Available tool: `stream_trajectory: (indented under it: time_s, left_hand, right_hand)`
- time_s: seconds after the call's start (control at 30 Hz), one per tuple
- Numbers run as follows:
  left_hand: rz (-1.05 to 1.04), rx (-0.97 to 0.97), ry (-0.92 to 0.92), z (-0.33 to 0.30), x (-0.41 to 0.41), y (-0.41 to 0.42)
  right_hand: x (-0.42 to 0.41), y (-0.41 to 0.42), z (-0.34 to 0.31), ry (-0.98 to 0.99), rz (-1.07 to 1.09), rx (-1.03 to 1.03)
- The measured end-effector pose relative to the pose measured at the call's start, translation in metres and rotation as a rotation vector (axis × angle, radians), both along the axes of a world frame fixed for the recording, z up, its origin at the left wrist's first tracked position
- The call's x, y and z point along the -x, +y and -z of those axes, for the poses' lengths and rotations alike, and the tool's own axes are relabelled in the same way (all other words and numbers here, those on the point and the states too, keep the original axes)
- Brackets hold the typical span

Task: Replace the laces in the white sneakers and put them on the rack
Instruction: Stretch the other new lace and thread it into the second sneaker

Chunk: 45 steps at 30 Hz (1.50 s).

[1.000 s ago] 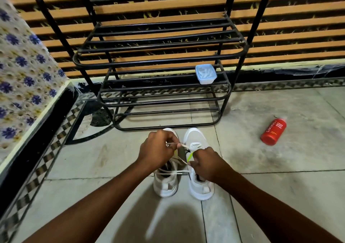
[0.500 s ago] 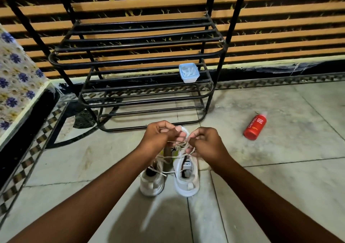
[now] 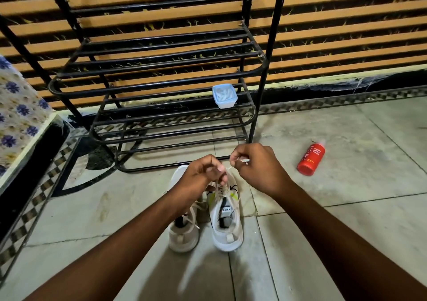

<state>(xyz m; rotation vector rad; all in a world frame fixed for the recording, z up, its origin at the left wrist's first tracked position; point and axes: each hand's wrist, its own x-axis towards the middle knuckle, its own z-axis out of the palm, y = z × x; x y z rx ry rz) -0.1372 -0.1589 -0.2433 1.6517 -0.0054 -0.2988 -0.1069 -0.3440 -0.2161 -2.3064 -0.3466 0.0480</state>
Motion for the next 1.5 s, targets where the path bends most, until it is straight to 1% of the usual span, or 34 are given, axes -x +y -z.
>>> stream_trajectory:
  time_s: [0.13,0.23,0.3,0.4,0.47,0.6,0.67,0.73,0.77,0.83,0.9,0.97,1.1,1.27,1.3,1.33,1.37,1.43,1.47,1.5]
  left_hand:
    - [-0.004,-0.035,-0.035,0.001,0.002,-0.001]
    - [-0.022,-0.031,-0.073,0.001,0.003,-0.003]
    - [-0.029,-0.065,-0.096,0.002,0.002,-0.002]
    - [-0.077,-0.136,-0.121,0.006,0.001,0.000]
    - [-0.134,-0.158,-0.124,0.007,0.001,0.000]
    - [-0.185,-0.131,-0.035,0.006,0.000,0.003]
    - [-0.229,-0.100,0.008,0.007,-0.001,0.003]
    - [-0.281,-0.051,0.042,0.007,-0.001,0.003]
    - [-0.277,-0.057,0.050,0.007,-0.001,0.003]
    - [-0.184,-0.106,0.063,0.006,-0.001,0.002]
    - [-0.077,-0.134,0.068,0.006,-0.001,0.001]
    - [-0.048,-0.195,0.031,0.007,-0.002,-0.001]
    - [-0.202,-0.274,-0.082,0.008,-0.001,0.004]
    - [-0.319,-0.254,-0.141,-0.003,-0.001,0.013]
    - [-0.318,-0.291,-0.168,-0.005,0.001,0.014]
    - [-0.310,-0.377,-0.208,-0.007,0.002,0.015]
    - [-0.300,-0.508,-0.261,-0.008,0.005,0.016]
    - [-0.277,-0.841,-0.366,-0.013,0.008,0.018]
    - [-0.262,-0.968,-0.386,-0.015,0.008,0.018]
    - [-0.254,-1.035,-0.382,-0.017,0.009,0.018]
  right_hand:
    - [-0.001,-0.001,0.018,0.136,-0.107,-0.068]
    - [-0.001,0.000,0.027,0.181,-0.132,-0.128]
    - [-0.002,0.000,0.028,0.189,-0.136,-0.149]
    - [-0.004,0.001,0.030,0.132,-0.133,-0.113]
    - [-0.005,0.003,0.033,0.072,-0.107,-0.040]
    - [-0.006,0.007,0.043,-0.118,-0.131,0.145]
    - [-0.004,0.008,0.045,-0.185,-0.152,0.169]
    - [-0.001,0.009,0.046,-0.235,-0.151,0.164]
    - [0.000,0.011,0.048,-0.259,-0.141,0.167]
    - [0.003,0.013,0.052,-0.277,-0.111,0.160]
    - [0.006,0.014,0.059,-0.241,-0.070,0.097]
    - [0.008,0.015,0.064,-0.205,-0.025,0.015]
    - [0.008,0.015,0.066,-0.191,0.020,-0.075]
    - [0.013,0.022,0.066,-0.191,-0.021,-0.080]
    - [0.014,0.023,0.067,-0.197,-0.020,-0.069]
    - [0.014,0.024,0.066,-0.201,-0.012,-0.058]
    - [0.014,0.025,0.066,-0.201,-0.002,-0.051]
    - [0.013,0.025,0.065,-0.199,0.012,-0.044]
    - [0.014,0.025,0.063,-0.198,0.016,-0.044]
    - [0.014,0.025,0.062,-0.197,0.020,-0.047]
